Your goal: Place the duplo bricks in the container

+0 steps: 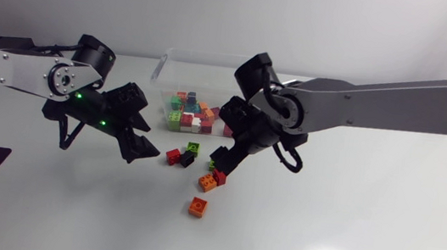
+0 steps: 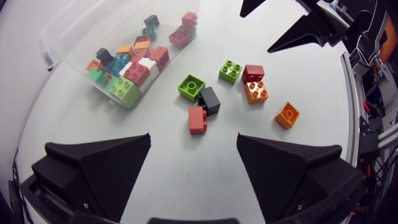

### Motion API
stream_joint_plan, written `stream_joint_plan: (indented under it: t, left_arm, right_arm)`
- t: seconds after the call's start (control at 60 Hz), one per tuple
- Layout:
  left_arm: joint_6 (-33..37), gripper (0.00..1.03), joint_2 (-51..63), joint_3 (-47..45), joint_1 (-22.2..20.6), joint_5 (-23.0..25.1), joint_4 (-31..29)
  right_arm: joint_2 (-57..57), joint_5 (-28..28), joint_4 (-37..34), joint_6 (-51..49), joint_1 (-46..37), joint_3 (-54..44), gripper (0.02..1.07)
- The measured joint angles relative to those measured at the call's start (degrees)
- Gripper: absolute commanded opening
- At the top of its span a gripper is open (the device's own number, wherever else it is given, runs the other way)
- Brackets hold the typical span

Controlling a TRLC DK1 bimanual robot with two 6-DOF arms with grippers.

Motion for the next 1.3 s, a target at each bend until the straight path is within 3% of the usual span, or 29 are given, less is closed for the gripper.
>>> stream_joint_plan:
  t: [0.65,0.783,0.867,0.983,1.05,1.15,1.3]
  left_arm:
    - [0.17,0.86,11.61,2.12,-4.09,-1.11,7.13]
    - [0.17,0.78,13.55,3.30,-4.52,-1.36,7.61]
    - [0.15,0.75,15.17,3.89,-5.01,-1.57,8.96]
    - [0.15,0.57,16.70,4.39,-5.77,-1.73,9.40]
    - [0.15,0.44,17.70,4.98,-6.34,-1.73,9.60]
    - [0.13,0.40,19.19,5.81,-6.82,-1.73,9.73]
    - [-0.04,0.34,21.05,7.82,-6.88,-1.42,10.16]
  right_arm:
    - [9.77,-0.20,-1.40,4.46,0.68,3.17,0.91]
    - [10.82,-0.20,-1.38,4.46,-0.13,3.39,0.84]
    - [11.63,-0.72,-1.33,4.46,-0.28,3.39,0.71]
    - [11.98,-1.40,-1.14,4.44,-0.28,3.39,0.53]
    - [12.00,-1.90,-1.11,4.44,-0.28,3.39,0.50]
    - [12.22,-3.15,-1.11,4.42,-0.35,3.39,0.41]
    - [12.59,-5.18,-1.18,4.00,-0.39,3.39,0.39]
